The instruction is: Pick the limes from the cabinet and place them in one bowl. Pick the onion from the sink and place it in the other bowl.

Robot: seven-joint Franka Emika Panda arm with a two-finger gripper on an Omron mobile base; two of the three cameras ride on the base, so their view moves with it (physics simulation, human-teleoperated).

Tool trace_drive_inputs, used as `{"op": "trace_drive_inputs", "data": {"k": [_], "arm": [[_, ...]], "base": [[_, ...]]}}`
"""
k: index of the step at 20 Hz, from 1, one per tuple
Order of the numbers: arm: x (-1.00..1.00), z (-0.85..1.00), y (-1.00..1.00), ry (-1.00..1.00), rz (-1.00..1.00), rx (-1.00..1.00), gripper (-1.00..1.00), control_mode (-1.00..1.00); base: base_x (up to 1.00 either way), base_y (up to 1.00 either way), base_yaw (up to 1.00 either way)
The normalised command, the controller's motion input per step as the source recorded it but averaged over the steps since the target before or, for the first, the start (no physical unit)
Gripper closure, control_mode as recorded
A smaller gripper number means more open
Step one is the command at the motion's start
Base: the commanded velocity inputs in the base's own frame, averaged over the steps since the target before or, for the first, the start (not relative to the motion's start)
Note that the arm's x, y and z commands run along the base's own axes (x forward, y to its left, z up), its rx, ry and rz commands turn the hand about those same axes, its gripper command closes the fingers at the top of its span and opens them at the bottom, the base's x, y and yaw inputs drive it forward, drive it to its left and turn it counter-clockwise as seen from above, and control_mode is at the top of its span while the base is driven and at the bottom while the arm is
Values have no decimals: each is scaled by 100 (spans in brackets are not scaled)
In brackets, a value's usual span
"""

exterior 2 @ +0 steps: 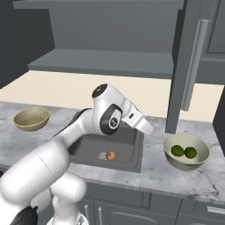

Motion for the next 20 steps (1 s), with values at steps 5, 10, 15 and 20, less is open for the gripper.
{"op": "trace_drive_inputs", "data": {"k": [5,10,15,20], "arm": [[-6,14,32,1,18,9,-100,-100],[2,5,30,-1,21,9,-100,-100],[12,2,26,0,22,6,-100,-100],[15,0,23,0,23,0,-100,-100]], "base": [[0,0,0],[0,0,0],[0,0,0],[0,0,0]]}}
